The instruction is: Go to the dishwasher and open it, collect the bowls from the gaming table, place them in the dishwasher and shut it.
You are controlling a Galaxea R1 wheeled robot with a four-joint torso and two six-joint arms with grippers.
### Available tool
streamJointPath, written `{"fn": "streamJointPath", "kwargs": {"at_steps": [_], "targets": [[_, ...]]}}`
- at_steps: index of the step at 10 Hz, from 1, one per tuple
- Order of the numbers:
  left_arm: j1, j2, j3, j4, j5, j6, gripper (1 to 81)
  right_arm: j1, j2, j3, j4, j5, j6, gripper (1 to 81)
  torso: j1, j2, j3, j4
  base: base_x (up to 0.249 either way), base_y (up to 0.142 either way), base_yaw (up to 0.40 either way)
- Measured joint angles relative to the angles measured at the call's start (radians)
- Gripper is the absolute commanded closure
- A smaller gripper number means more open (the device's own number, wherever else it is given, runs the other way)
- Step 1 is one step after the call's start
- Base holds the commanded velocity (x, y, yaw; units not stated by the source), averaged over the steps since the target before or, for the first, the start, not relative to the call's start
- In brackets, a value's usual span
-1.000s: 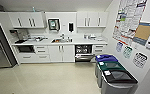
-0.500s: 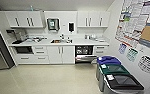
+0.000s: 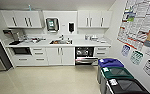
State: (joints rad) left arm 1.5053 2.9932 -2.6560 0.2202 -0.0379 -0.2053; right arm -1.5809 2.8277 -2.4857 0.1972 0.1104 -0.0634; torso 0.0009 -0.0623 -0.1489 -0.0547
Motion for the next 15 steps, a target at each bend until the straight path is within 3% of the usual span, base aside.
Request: {"fn": "streamJointPath", "kwargs": {"at_steps": [15], "targets": [[-0.001,0.001,0.0,0.0,-0.001,0.0,81.1,0.01,0.004,0.002,0.0,0.0,0.0,81.1,0.0,0.0,0.0,0.0,0.15,0.0,0.0]]}}
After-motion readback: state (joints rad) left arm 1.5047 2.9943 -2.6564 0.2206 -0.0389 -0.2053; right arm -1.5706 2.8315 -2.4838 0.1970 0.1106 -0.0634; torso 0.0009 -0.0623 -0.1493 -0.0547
